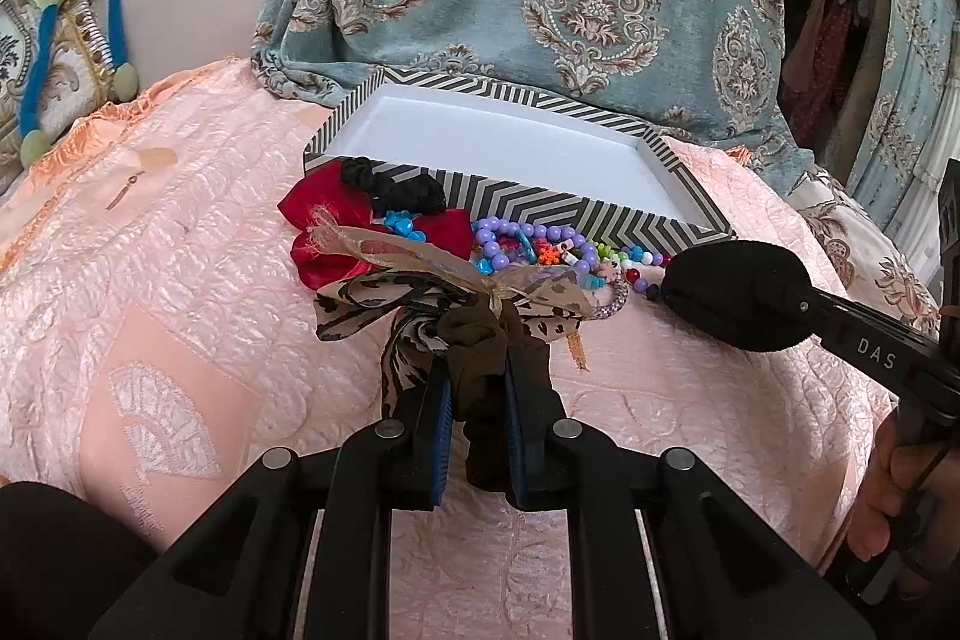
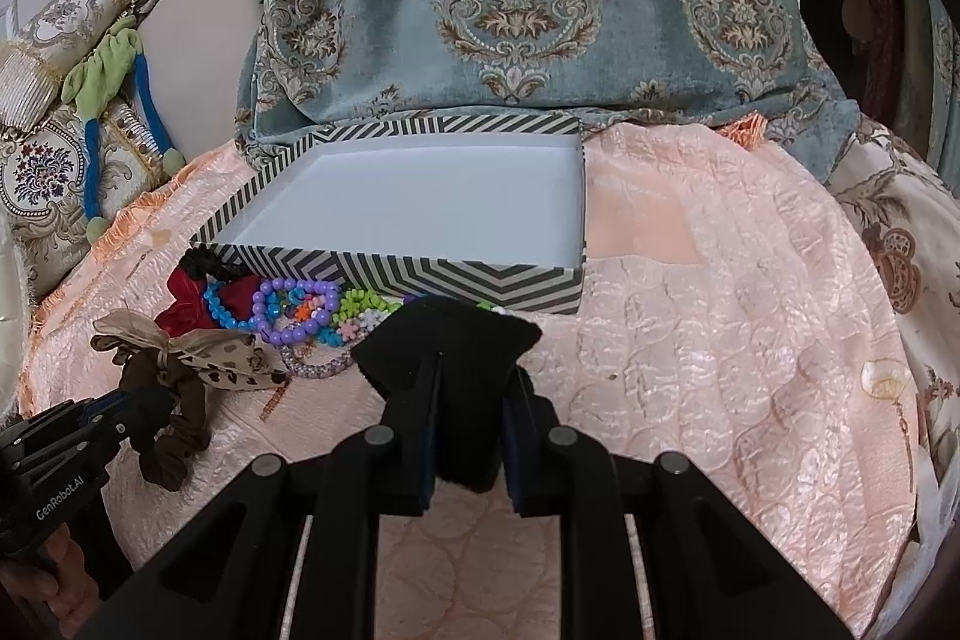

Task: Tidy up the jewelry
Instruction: 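Lift the leopard bow with the left tool while the right tool lifts the black headband, then place the leopard bow and black headband inside the white box with both tools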

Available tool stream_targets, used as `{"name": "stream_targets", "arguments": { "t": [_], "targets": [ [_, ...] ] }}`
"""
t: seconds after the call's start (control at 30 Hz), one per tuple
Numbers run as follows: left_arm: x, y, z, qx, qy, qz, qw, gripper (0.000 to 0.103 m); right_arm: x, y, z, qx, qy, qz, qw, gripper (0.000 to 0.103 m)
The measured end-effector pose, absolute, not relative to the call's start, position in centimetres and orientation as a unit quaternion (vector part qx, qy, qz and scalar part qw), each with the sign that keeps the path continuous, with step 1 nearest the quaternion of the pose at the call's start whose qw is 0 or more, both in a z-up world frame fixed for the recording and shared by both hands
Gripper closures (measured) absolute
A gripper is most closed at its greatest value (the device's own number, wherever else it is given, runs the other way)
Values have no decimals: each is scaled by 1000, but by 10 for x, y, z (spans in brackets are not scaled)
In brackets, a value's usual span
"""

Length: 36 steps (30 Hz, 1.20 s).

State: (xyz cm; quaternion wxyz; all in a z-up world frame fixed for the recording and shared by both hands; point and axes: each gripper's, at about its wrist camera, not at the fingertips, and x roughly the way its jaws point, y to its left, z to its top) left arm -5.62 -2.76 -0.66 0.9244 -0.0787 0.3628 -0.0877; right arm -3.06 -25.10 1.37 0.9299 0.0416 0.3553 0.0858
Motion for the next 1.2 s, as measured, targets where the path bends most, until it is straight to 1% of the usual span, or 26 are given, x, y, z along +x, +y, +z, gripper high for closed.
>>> {"name": "stream_targets", "arguments": {
  "t": [0.47,0.67,0.77,0.87,1.0,1.1,1.2],
  "targets": [
    [-55,-25,-2,-80,360,-89,925,103,-31,-250,16,40,353,86,931,86],
    [-50,-17,26,-88,337,-88,933,103,-32,-254,21,46,343,87,934,86],
    [-41,-13,46,-96,326,-93,936,103,-26,-259,35,66,330,95,937,86],
    [-24,-13,64,-98,316,-99,938,103,-13,-259,52,60,311,98,943,86],
    [12,-13,88,-99,306,-105,941,103,28,-256,72,60,290,108,949,86],
    [46,-14,97,-89,296,-104,945,103,62,-253,69,62,296,111,947,86],
    [87,-12,85,-106,317,-112,936,103,93,-256,51,77,312,108,941,86]
  ]
}}
